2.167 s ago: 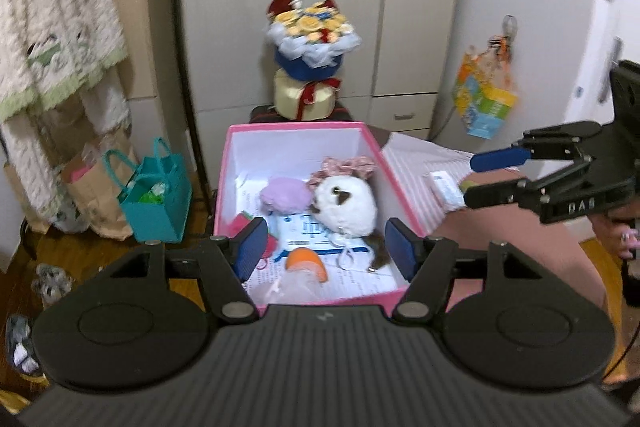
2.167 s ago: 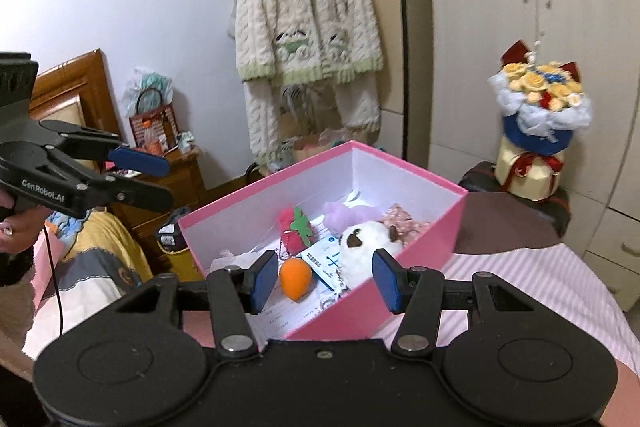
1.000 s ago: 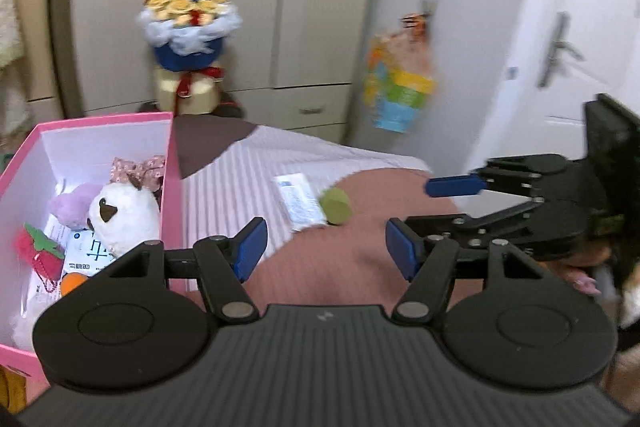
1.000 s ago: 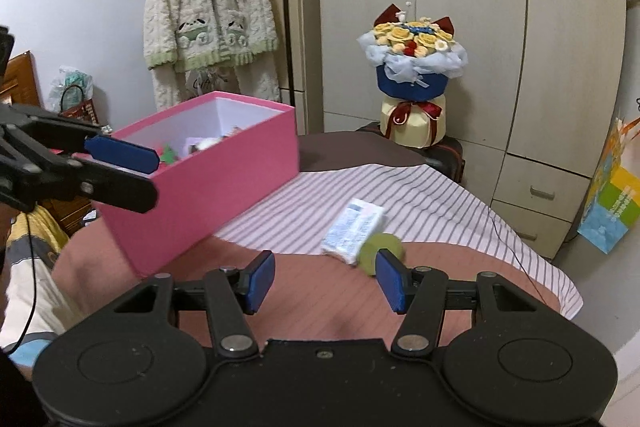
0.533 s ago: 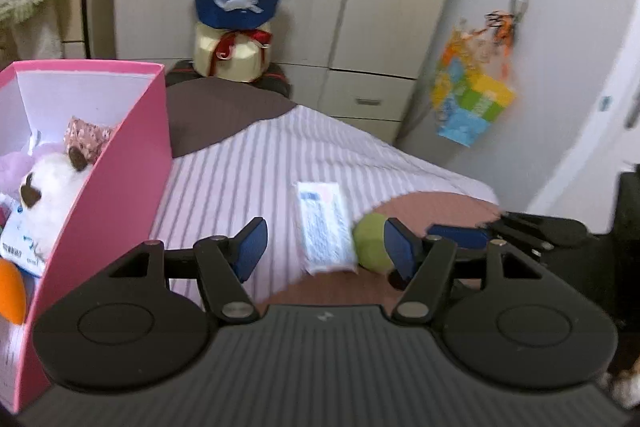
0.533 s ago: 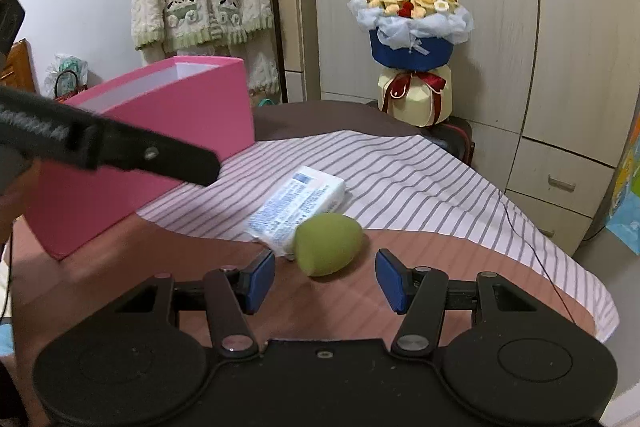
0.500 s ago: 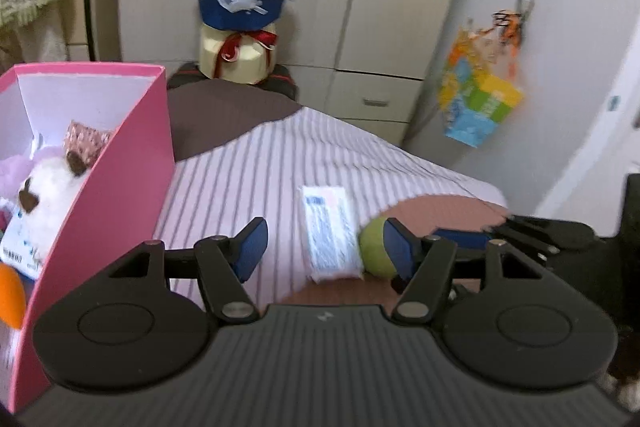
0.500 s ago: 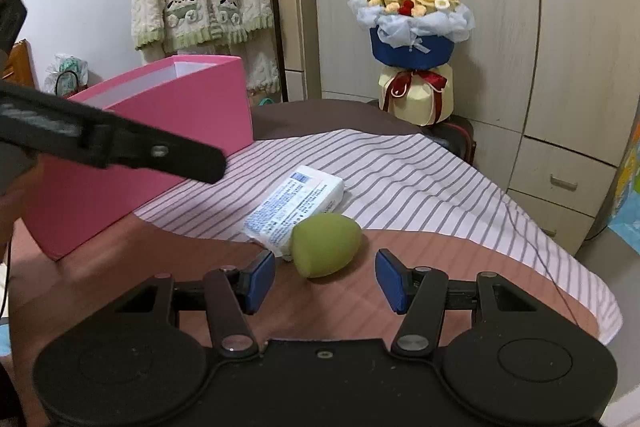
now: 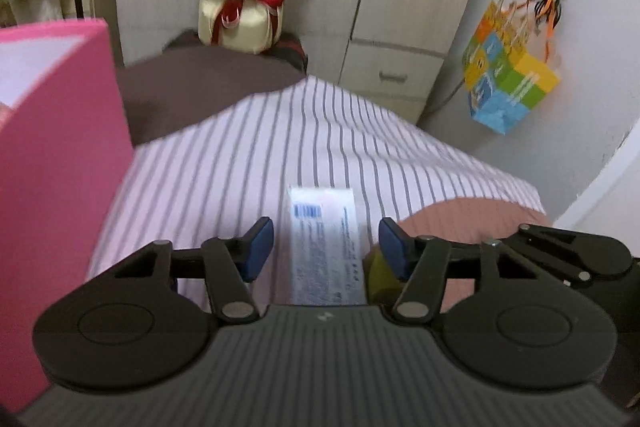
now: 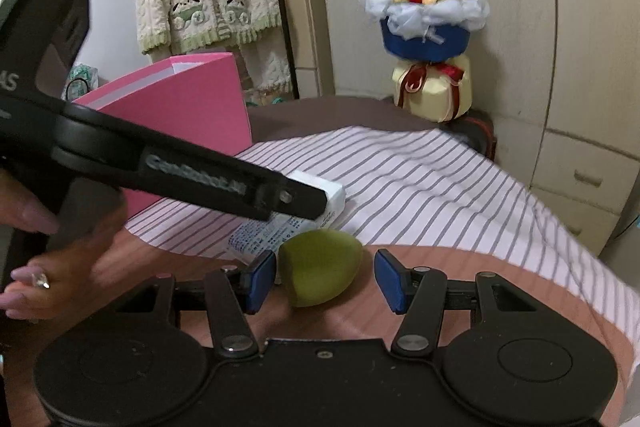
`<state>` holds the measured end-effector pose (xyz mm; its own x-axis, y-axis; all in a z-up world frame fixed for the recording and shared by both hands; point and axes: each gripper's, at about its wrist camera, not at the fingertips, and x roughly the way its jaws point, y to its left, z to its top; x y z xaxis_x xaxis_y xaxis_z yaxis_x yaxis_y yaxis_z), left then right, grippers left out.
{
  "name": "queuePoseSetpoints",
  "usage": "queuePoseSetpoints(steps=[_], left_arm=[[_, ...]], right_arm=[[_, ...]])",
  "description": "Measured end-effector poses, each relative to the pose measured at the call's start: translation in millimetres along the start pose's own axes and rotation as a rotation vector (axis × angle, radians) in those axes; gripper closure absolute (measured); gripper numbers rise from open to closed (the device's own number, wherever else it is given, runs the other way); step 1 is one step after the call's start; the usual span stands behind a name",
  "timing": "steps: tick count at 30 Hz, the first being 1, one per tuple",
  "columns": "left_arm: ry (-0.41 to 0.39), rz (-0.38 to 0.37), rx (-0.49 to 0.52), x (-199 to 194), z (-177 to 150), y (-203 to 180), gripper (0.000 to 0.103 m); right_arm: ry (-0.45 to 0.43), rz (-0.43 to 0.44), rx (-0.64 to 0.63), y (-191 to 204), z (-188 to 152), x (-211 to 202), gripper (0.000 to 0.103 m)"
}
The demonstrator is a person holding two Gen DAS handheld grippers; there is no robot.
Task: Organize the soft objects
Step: 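Grasp the white wipes pack with the left gripper while the right grasps the green sponge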
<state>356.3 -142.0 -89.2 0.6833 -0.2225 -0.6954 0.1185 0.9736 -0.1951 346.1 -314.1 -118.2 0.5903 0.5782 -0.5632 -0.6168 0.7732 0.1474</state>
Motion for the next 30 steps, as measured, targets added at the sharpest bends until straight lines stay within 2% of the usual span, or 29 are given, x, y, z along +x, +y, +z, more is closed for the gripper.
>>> queuePoseSetpoints(steps=[2,4,7,11,16,21,27,28,30], left_arm=[[-0.011,0.023,0.005,3,-1,-2,0.051],[-0.021,0.046,0.027,5,-2,-5,0.058],[-0.020,0.067,0.024,9,-4,-4,0.059],[-0.030,0.061,0.004,9,-5,1,0.059],[-0.033,0.069,0.022,11,-7,-1,0.060],[-0.035,0.115,0.130,12,-13,-12,0.060],[-0.051,0.137,0.150,15,-15,-15,0.059],[-0.051,0.142,0.171,15,-16,-16,0.064],[-0.060,0.148,0.207,12,-19,-19,0.065]], right_arm=[[0.012,0.026,0.039,-6,3,4,0.043],[0.019,0.045,0.061,-9,4,8,0.043],[0.028,0.055,0.068,-10,3,13,0.044],[0.018,0.025,0.041,-5,1,17,0.052],[0.018,0.011,0.032,-3,0,12,0.056],[0.019,-0.032,0.050,-6,-5,3,0.056],[0.011,-0.065,0.058,-6,-11,-4,0.056],[0.010,-0.068,0.057,-6,-11,-3,0.056],[0.007,-0.079,0.061,-4,-12,-4,0.056]])
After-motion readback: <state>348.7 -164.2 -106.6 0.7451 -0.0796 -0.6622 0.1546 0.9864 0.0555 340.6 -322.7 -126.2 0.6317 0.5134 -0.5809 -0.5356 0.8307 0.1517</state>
